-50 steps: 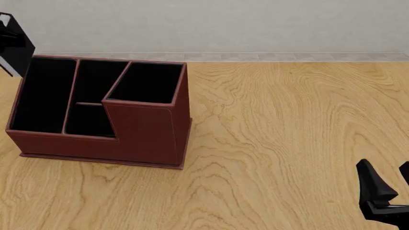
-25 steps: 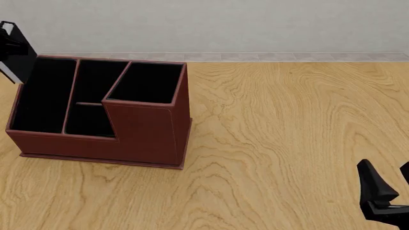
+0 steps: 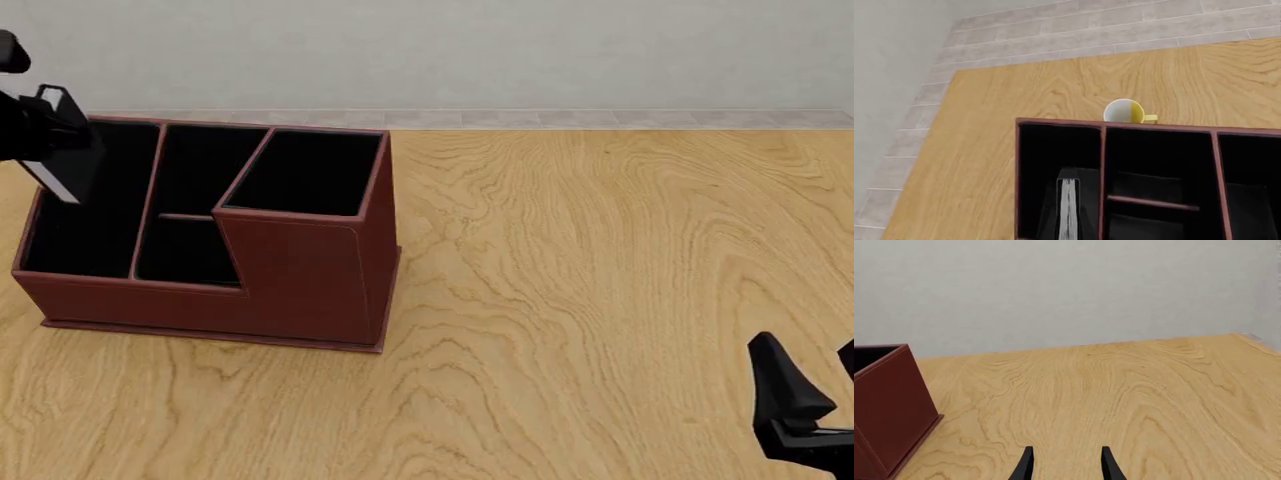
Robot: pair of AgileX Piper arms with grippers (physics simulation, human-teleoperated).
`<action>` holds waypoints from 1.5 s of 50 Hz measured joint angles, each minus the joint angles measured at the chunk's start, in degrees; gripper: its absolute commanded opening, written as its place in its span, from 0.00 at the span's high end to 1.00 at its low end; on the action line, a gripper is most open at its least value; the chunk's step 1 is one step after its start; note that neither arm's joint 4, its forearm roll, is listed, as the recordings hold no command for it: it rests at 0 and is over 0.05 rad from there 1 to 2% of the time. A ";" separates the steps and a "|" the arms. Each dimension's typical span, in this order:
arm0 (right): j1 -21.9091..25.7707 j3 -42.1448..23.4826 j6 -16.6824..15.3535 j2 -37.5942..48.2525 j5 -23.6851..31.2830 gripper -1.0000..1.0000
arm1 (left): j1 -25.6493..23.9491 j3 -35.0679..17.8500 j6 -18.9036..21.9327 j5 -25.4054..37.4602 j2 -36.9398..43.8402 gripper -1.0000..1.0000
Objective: Pick up the book and place it in the left compartment of the caddy.
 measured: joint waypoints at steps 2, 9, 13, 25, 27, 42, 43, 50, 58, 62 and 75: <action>-0.05 0.00 0.04 -0.07 0.05 0.00 | -0.07 0.35 -0.13 -0.42 0.15 1.00; -0.20 0.01 0.19 -0.34 0.26 0.00 | -0.22 1.48 -0.26 -1.76 0.66 1.00; -0.28 0.01 0.28 -0.54 0.42 0.00 | -0.22 2.13 -0.11 -2.62 1.05 1.00; -0.65 -0.03 0.64 -0.91 0.65 0.00 | -0.03 4.34 0.82 -5.91 2.97 1.00; -0.71 -0.04 0.69 -0.91 0.63 0.00 | 0.04 4.67 0.99 -6.47 3.37 1.00; -1.02 -0.03 0.78 -1.01 0.62 0.00 | 0.65 7.04 1.95 -10.66 6.30 1.00; -1.03 -0.03 0.77 -0.99 0.61 0.00 | 0.69 7.19 1.95 -10.89 6.44 1.00; -1.05 -0.03 0.70 -0.83 0.47 0.00 | 0.91 8.09 1.78 -12.34 7.32 1.00; -1.06 -0.03 0.63 -0.86 0.51 0.00 | 1.14 9.01 1.36 -13.78 8.30 1.00; -1.07 -0.03 0.63 -0.85 0.51 0.00 | 1.33 9.36 1.21 -14.37 8.68 1.00; -1.10 0.00 0.72 -1.03 0.65 0.00 | 1.97 10.51 0.99 -16.01 9.56 1.00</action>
